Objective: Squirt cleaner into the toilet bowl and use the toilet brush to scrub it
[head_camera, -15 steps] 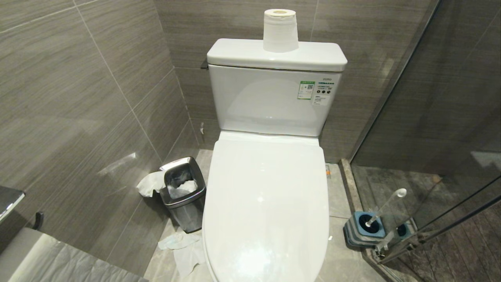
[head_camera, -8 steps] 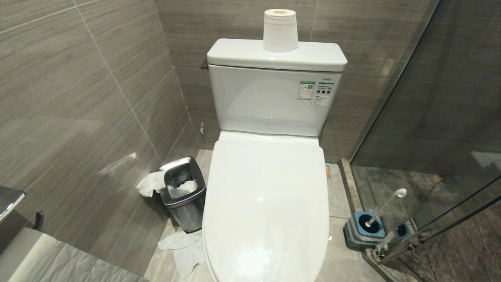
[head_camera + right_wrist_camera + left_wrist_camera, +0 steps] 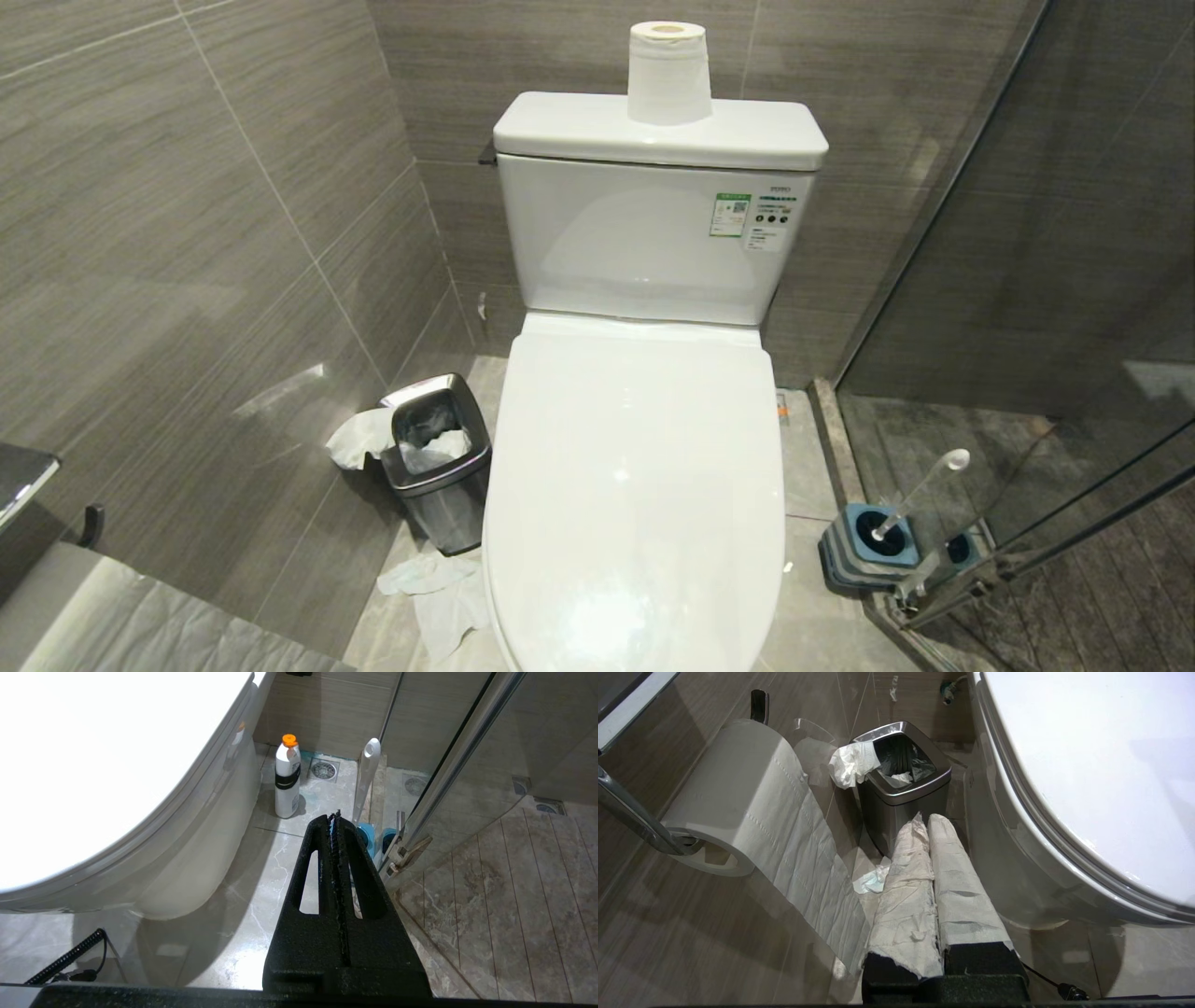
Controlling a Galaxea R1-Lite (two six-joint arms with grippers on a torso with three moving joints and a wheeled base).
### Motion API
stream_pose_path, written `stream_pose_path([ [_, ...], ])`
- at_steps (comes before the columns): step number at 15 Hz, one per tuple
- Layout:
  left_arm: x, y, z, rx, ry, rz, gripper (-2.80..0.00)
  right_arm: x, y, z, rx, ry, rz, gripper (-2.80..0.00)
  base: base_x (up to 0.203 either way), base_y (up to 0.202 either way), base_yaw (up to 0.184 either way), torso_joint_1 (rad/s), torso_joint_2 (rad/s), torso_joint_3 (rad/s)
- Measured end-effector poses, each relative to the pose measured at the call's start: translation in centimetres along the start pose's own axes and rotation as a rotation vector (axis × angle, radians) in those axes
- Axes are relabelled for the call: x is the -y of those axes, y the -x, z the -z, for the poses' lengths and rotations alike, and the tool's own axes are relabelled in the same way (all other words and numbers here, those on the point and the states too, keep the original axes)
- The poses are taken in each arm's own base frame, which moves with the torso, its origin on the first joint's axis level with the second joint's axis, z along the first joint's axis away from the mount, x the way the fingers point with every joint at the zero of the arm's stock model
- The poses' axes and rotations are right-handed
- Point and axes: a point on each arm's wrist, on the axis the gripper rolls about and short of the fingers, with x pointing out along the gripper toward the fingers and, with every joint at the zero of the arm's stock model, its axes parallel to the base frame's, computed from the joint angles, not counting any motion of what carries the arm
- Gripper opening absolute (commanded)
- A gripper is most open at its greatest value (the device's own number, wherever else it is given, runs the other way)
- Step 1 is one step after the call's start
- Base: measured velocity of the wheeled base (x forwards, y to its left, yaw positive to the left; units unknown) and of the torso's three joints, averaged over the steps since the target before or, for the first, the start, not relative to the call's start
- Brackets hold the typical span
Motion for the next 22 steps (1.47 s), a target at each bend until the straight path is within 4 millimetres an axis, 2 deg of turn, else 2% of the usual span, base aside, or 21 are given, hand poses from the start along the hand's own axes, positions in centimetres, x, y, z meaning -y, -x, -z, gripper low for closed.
stream_pose_path([
  [22,0.00,-0.01,0.00,-0.001,0.003,-0.002,-2.80,0.00,0.00,-0.01,0.001,0.000,0.000,-2.80,0.000,0.000,0.000,0.000,0.00,0.000],
])
